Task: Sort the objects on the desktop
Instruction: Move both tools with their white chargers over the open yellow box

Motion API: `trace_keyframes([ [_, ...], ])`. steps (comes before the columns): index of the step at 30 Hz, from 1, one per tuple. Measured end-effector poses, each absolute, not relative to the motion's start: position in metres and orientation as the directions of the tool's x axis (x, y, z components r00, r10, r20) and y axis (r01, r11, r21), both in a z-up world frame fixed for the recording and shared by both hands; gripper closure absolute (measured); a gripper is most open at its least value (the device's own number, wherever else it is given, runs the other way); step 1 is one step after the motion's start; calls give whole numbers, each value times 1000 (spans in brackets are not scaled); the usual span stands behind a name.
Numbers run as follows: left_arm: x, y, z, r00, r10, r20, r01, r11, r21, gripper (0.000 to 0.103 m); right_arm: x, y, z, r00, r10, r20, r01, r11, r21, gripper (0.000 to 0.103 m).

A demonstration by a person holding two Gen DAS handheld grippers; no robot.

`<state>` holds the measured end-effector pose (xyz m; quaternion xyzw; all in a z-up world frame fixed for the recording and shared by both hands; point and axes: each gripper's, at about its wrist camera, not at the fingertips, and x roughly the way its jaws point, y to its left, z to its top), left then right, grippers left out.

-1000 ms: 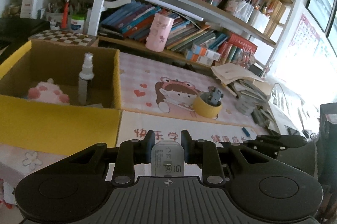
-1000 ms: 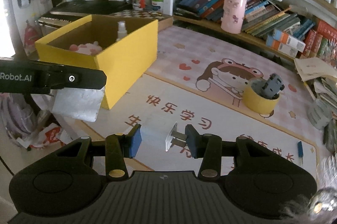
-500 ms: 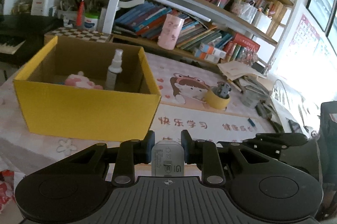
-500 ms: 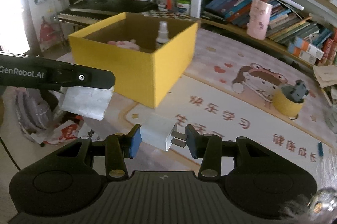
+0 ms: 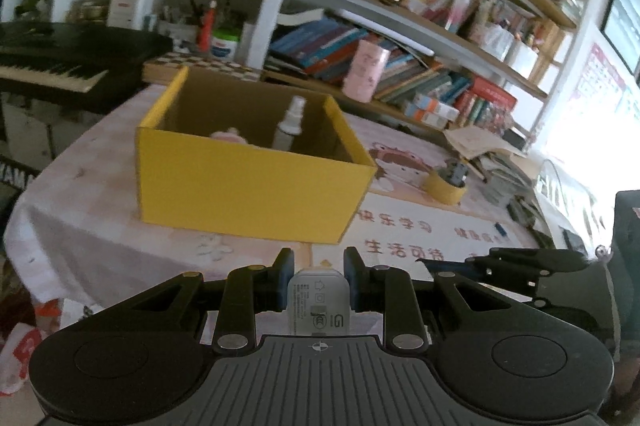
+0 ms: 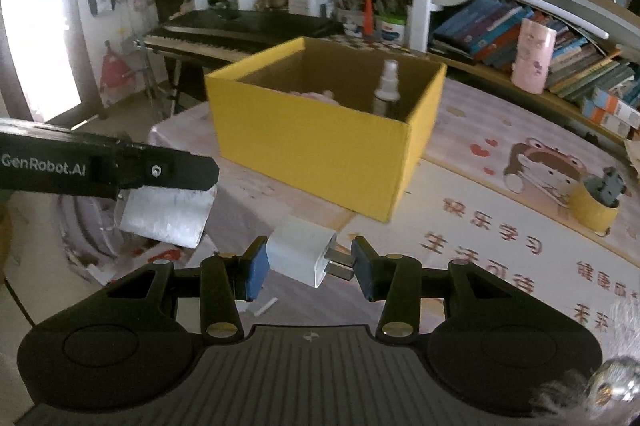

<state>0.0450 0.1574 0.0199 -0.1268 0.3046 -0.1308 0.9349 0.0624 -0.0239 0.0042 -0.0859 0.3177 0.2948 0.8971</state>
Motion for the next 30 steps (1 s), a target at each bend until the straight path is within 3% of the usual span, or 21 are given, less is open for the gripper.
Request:
trace_keyframes([
  [18,85,184,49,855,-256,-450,132,948,-289,78,112,1,40,674,507,-537,-593,805,15,62],
  [30,162,188,48,849,-230,-476,117,960,-256,78,196,11,41,663,525,-534,-611,791,20,61],
])
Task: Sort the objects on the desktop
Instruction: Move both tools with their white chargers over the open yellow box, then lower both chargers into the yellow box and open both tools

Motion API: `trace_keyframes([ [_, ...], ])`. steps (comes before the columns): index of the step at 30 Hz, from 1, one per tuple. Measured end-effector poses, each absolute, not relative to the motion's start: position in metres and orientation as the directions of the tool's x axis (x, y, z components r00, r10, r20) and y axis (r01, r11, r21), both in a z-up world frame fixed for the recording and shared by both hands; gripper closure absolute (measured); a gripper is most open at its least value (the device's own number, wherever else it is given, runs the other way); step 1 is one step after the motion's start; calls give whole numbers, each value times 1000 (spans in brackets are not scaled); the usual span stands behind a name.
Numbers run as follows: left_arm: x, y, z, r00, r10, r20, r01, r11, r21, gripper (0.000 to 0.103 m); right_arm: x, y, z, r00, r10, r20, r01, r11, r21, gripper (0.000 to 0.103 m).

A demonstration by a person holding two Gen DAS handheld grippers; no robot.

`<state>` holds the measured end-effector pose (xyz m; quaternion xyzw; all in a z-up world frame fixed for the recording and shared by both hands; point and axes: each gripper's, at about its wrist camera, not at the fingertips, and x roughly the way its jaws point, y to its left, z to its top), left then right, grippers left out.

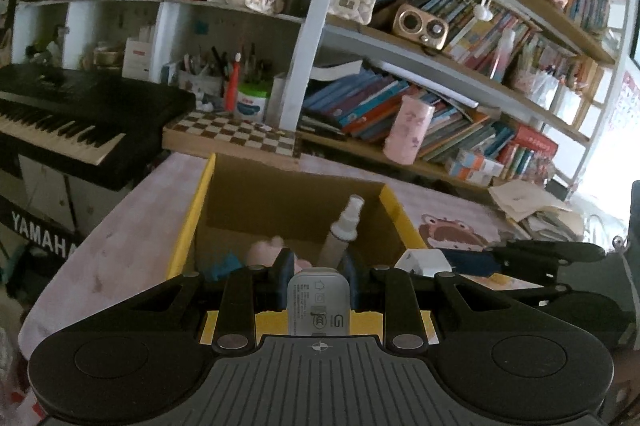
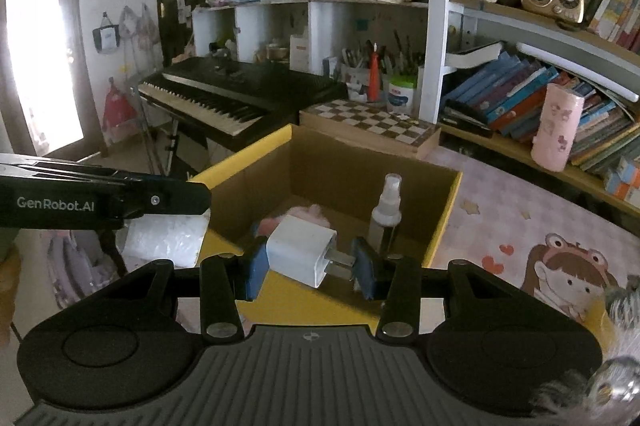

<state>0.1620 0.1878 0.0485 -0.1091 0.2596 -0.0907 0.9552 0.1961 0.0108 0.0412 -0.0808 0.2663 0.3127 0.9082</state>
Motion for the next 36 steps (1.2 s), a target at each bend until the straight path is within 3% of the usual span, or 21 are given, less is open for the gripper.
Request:
trace_keyframes([
  [12,235,186,36,828,-185,-529,85,974,-208,78,278,29,14,565,477,-673,-688,723,-65,61],
  [25,279,196,4,748,-115,-653,23,989,-147,78,315,62,-14,441,420,-793,-838,510,-196,61],
  [36,298,185,-4,721,-81,-689,52,997,-63,76,323,82,-30,423,365,-830,-886,360,-293,61],
])
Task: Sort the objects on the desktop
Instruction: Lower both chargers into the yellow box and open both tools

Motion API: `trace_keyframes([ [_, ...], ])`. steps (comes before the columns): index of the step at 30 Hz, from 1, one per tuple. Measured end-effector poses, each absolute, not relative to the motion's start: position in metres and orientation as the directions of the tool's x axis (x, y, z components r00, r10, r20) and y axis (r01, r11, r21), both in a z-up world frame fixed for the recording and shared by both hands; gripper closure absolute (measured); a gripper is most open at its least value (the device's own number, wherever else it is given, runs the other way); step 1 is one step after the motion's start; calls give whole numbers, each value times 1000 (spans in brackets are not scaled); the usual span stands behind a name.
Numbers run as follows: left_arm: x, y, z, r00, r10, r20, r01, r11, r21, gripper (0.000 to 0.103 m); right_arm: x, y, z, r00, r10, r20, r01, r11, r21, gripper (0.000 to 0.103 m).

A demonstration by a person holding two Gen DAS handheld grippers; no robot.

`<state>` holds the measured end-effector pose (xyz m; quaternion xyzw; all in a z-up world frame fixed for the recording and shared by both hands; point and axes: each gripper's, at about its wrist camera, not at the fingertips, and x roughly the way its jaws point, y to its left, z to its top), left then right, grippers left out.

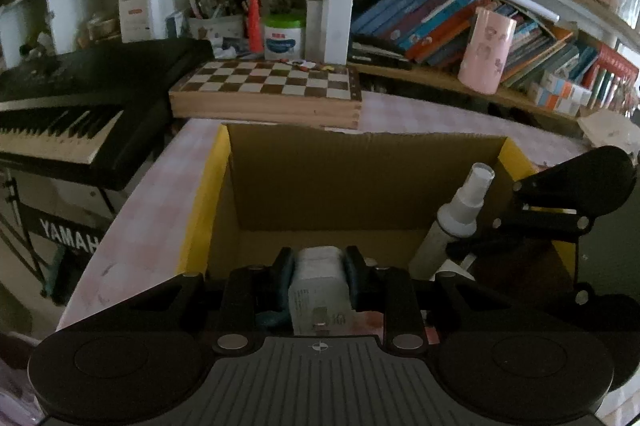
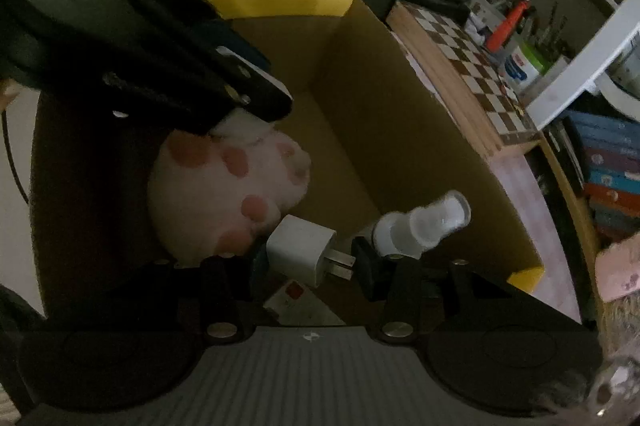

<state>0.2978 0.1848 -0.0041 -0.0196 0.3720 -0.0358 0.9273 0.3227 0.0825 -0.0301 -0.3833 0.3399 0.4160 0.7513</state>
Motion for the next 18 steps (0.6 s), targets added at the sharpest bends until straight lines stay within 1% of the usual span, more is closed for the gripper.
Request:
trace_keyframes([
  [4,303,186,-5,704,-90,-704,53,996,-75,76,324,85,-31,416,359,-836,-891,346,-295,61],
  [5,304,186,-5,697,-94,-711,57,996,-75,74,324,85,-31,413,358,-837,-892,344,-293,61],
  [7,305,184,-5,690,-104,-717,70,995,-76,67,325,85,-31,410,359,-838,-893,343,-290,61],
  [9,302,183,-4,692,-121,-712,83,993,-88,55,324,85,-30,411,364,-836,-892,350,-287,61],
  [10,300,182,-4,695,-132,-706,89,991,-98,51,323,85,-29,413,368,-833,-891,353,-286,58],
  [11,299,181,-2,700,-140,-700,90,990,-108,43,323,85,-29,420,373,-827,-887,360,-288,56],
  [12,295,179,-1,706,-149,-692,92,989,-119,34,322,84,-27,431,378,-819,-882,369,-294,51],
  [13,292,175,0,714,-154,-683,95,988,-123,29,321,84,-26,440,382,-812,-877,376,-299,48],
  [14,289,172,2,723,-151,-674,98,988,-117,20,320,82,-25,446,388,-807,-873,385,-298,48],
  [15,285,168,4,735,-141,-663,100,990,-100,16,318,81,-23,451,393,-801,-869,396,-295,48],
  [18,272,162,12,762,-127,-635,113,992,-62,16,310,75,-17,475,411,-778,-857,418,-303,48],
])
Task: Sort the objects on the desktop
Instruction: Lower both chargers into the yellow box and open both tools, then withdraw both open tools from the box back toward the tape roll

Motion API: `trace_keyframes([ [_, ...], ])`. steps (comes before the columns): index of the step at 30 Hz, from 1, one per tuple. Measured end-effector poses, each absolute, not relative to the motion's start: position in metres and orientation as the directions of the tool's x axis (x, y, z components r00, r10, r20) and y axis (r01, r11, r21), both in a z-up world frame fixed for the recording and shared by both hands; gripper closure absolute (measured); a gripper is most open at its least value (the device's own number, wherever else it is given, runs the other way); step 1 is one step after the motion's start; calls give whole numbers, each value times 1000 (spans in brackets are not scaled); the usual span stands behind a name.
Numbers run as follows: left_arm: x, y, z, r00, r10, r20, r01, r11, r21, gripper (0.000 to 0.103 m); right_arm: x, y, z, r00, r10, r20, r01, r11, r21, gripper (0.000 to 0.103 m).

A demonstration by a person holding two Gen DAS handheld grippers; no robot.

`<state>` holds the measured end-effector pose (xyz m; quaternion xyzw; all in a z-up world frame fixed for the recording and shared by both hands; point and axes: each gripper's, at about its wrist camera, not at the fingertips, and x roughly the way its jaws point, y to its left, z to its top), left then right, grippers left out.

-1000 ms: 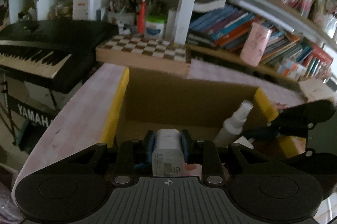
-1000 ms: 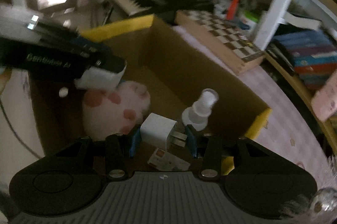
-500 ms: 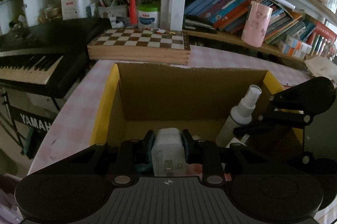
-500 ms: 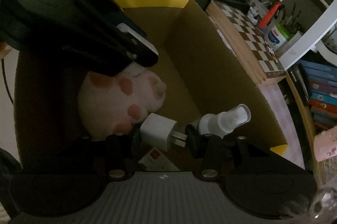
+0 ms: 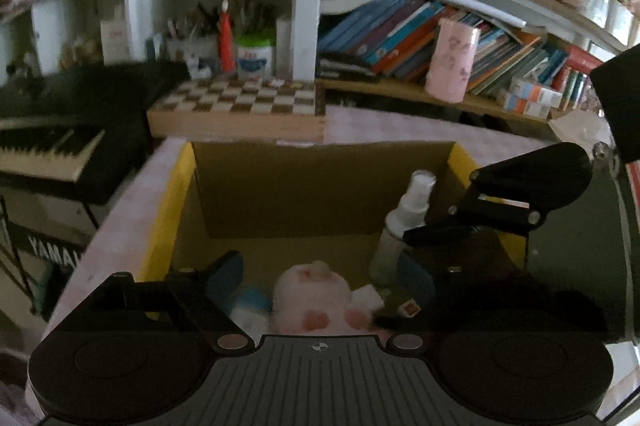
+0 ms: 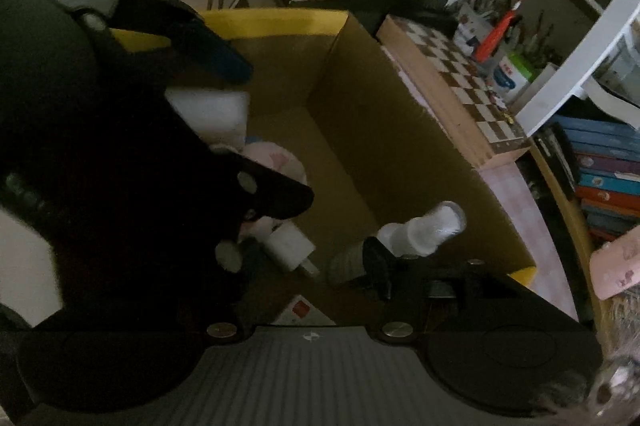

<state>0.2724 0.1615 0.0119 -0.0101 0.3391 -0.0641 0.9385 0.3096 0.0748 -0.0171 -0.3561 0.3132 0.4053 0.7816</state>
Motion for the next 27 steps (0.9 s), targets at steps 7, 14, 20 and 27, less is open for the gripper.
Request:
trace_keyframes([
  [7,242,172,35,821,-91,-563,50,995,-88,13,285,58,5,556,460,-692,-804,511,-306,46],
  [14,210,181,52,859,-67,-507,11,993,-114,11,257,31,29,657,465,-593,-710,645,-281,46],
  [20,182,185,57,873,-75,-483,12,991,-132,11,233,6,38,742,418,-525,-601,762,-243,46],
  [27,139,192,53,879,-71,-472,-6,987,-158,10,199,-24,38,814,311,-491,-428,892,-144,45],
])
